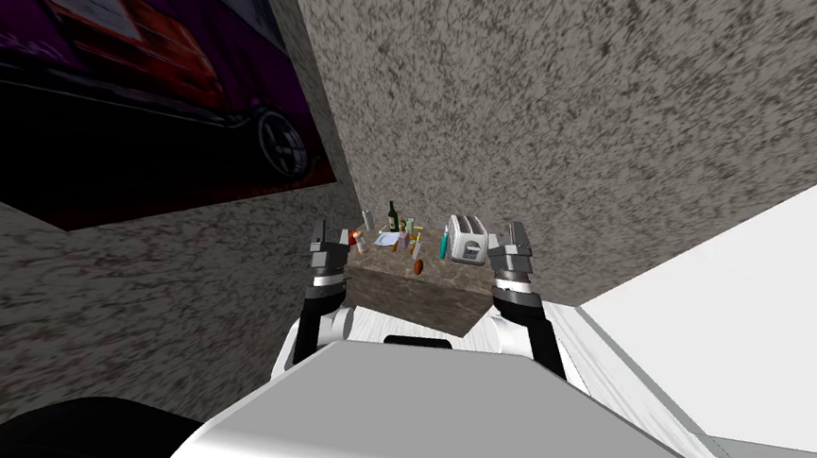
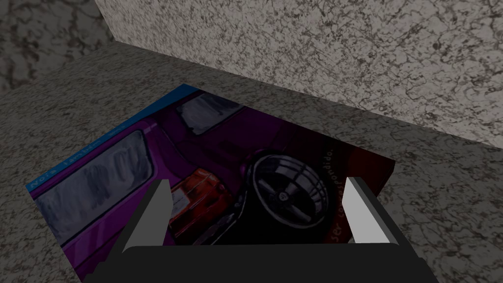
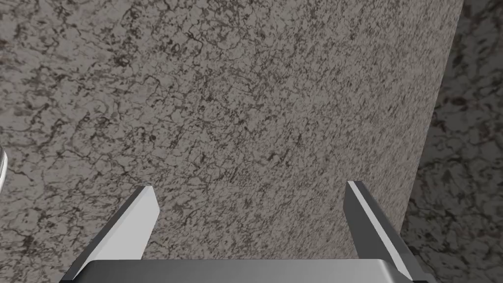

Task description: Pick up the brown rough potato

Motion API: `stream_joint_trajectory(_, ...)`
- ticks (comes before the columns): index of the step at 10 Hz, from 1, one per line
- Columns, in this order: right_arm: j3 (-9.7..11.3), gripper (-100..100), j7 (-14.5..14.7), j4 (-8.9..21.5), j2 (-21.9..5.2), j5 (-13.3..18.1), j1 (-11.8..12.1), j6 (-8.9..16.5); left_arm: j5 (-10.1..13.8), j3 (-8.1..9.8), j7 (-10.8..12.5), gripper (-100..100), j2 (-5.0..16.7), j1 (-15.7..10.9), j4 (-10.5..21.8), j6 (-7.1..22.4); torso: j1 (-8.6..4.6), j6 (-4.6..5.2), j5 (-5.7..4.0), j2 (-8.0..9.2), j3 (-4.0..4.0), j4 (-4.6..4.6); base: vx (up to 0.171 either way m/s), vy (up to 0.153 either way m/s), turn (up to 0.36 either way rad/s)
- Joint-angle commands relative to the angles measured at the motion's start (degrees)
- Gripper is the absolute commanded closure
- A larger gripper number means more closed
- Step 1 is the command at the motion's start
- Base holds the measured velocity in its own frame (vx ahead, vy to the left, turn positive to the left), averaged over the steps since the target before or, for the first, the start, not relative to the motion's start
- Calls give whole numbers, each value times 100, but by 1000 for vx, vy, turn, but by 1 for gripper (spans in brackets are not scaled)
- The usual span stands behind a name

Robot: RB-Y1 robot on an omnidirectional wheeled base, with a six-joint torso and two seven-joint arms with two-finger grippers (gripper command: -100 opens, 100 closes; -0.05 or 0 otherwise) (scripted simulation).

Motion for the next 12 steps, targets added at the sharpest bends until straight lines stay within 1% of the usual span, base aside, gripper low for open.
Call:
stream_joint_trajectory(1,-52,-100,142,-11,-270,286,-106,-102,0,0,0,0,0,0,0,0,0,0,0,0,0,0,0,0,0)
stream_joint_trajectory(2,-52,-100,142,-11,-270,310,-106,-102,0,0,0,0,0,0,0,0,-1,0,0,-1,0,0,5,3,3)
stream_joint_trajectory(4,-129,-100,353,-27,-507,683,-257,-250,0,0,0,0,0,0,0,0,0,0,0,-3,-2,0,6,3,7)
stream_joint_trajectory(5,-129,-100,353,-27,-507,768,-257,-250,0,0,0,0,0,0,0,0,1,0,0,-3,-2,0,6,3,3)
stream_joint_trajectory(6,-180,-100,489,-37,-614,992,-352,-347,0,0,0,0,0,0,0,0,1,0,0,-3,-2,-1,6,6,5)
stream_joint_trajectory(7,-180,-100,489,-37,-614,1065,-352,-347,0,0,0,0,0,0,0,0,1,0,0,-3,-2,-1,0,0,0)
stream_joint_trajectory(8,-238,-100,644,-49,-709,1286,-458,-457,0,0,0,0,0,0,0,0,1,0,0,-2,-2,-1,5,6,8)
stream_joint_trajectory(9,-238,-100,644,-49,-709,1401,-458,-457,0,0,0,0,0,0,0,0,2,0,0,-3,-2,0,5,5,5)
stream_joint_trajectory(10,-303,-100,815,-63,-792,1598,-574,-579,0,0,0,0,0,0,0,0,2,0,0,-3,-2,-1,8,8,10)
stream_joint_trajectory(11,-303,-100,815,-63,-792,1764,-574,-579,0,0,0,0,0,0,0,0,2,0,1,-4,-2,-1,7,6,7)
stream_joint_trajectory(12,-374,-100,1003,-77,-865,1933,-699,-713,0,0,0,0,0,0,0,0,2,0,1,-3,-2,-1,8,8,12)
